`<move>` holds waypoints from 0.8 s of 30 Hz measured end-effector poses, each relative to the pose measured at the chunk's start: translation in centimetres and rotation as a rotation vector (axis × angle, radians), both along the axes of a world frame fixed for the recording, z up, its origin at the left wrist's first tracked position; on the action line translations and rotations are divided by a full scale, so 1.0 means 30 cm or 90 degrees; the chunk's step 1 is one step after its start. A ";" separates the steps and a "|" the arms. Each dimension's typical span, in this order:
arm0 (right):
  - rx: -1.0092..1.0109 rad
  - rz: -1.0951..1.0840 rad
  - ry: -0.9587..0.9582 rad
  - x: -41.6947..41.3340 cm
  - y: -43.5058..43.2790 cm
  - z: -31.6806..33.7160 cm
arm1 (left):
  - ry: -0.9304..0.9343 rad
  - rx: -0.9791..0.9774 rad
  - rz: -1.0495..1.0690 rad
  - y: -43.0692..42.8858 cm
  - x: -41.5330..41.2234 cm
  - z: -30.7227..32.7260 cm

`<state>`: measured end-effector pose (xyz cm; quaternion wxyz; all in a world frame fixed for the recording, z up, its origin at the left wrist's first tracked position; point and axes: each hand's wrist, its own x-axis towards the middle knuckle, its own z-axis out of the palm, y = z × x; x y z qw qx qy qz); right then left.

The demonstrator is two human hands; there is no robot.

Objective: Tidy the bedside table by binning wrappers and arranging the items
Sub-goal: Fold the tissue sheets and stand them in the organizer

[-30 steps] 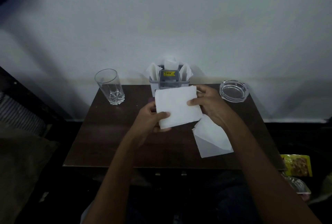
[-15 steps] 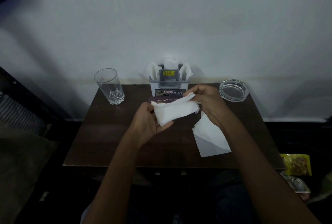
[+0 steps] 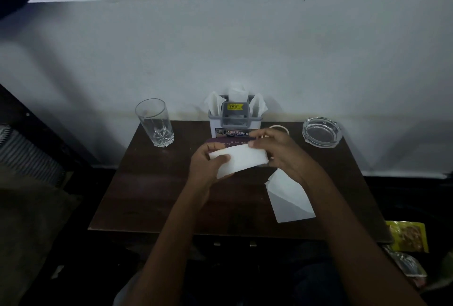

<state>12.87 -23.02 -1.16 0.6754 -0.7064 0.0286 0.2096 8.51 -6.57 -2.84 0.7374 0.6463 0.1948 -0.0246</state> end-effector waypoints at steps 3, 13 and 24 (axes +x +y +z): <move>-0.068 -0.016 -0.020 -0.008 0.010 0.001 | -0.056 0.122 0.015 0.011 -0.001 -0.013; -0.334 -0.199 -0.417 0.128 0.055 0.124 | -0.056 -0.015 0.153 0.058 0.004 -0.007; -0.848 0.126 -0.666 0.376 0.220 0.124 | -0.012 -0.075 0.123 0.061 0.002 0.007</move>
